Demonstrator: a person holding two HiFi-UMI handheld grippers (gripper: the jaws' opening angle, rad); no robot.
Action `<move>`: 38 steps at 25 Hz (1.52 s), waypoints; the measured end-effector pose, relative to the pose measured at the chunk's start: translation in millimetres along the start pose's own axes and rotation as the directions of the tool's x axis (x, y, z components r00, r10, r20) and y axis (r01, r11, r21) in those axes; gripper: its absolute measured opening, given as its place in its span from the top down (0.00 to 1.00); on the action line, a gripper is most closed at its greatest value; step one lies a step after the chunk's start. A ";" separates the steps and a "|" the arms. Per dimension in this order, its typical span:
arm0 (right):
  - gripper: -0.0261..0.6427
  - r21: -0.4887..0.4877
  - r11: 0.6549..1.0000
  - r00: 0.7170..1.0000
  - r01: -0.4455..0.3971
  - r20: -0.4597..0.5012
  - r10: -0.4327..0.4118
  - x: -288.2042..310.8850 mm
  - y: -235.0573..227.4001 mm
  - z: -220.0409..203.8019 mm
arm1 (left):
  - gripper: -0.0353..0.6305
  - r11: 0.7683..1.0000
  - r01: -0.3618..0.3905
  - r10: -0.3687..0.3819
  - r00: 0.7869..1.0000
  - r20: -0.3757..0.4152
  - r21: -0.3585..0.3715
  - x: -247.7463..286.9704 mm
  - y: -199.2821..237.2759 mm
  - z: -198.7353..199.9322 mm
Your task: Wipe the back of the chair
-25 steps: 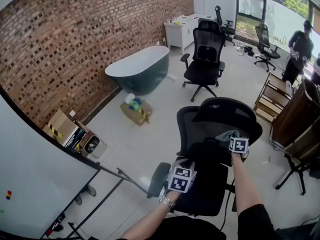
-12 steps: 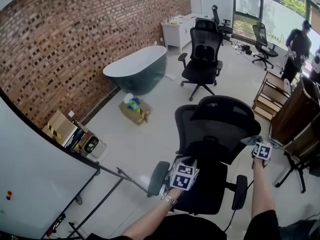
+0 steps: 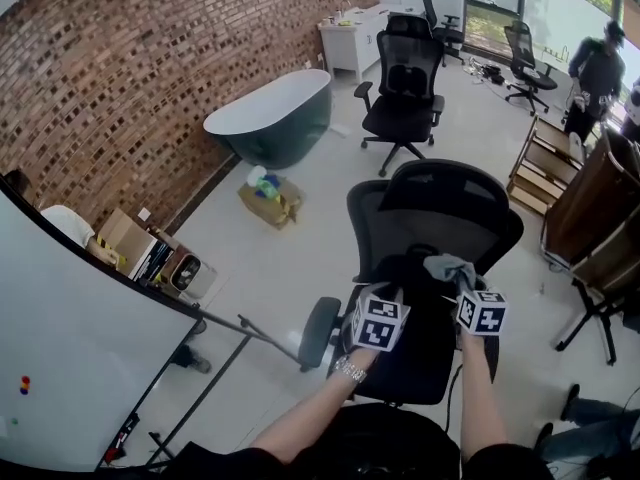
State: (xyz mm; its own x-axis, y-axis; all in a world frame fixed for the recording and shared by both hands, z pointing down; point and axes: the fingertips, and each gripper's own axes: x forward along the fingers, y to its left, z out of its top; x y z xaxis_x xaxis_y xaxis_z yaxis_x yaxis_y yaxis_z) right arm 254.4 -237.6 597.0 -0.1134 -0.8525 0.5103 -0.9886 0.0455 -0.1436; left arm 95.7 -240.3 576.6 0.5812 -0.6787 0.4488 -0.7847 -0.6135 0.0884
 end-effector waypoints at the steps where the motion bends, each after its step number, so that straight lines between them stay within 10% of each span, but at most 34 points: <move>1: 0.94 -0.004 0.999 0.998 -0.054 -0.021 0.054 3.4 28.0 -4.2 | 0.86 1.000 -0.028 0.028 0.999 0.015 -0.010 1.5 3.9 3.8; 6: 0.94 -0.039 0.982 0.973 -0.186 -0.149 0.178 19.1 105.4 -50.9 | 0.86 0.997 -0.083 0.083 0.996 0.034 -0.009 2.1 4.1 6.7; 18: 0.94 -0.011 0.972 0.962 -0.233 -0.151 0.229 -17.3 104.0 -77.1 | 0.86 0.995 -0.093 0.093 0.996 0.001 0.022 -22.0 -38.6 -24.5; 38: 0.94 -0.023 0.977 0.976 -0.213 -0.044 0.212 -185.8 222.0 -158.8 | 0.86 1.000 -0.014 0.013 1.000 0.025 0.023 -211.3 -63.7 -115.3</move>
State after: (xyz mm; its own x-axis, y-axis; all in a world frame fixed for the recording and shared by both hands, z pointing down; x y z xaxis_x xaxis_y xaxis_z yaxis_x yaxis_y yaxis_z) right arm 40.2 13.5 604.9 -0.3245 -0.7995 0.5054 -0.9437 0.2377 -0.2298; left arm -1.9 -11.3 578.7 0.5760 -0.6968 0.4274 -0.7877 -0.6130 0.0621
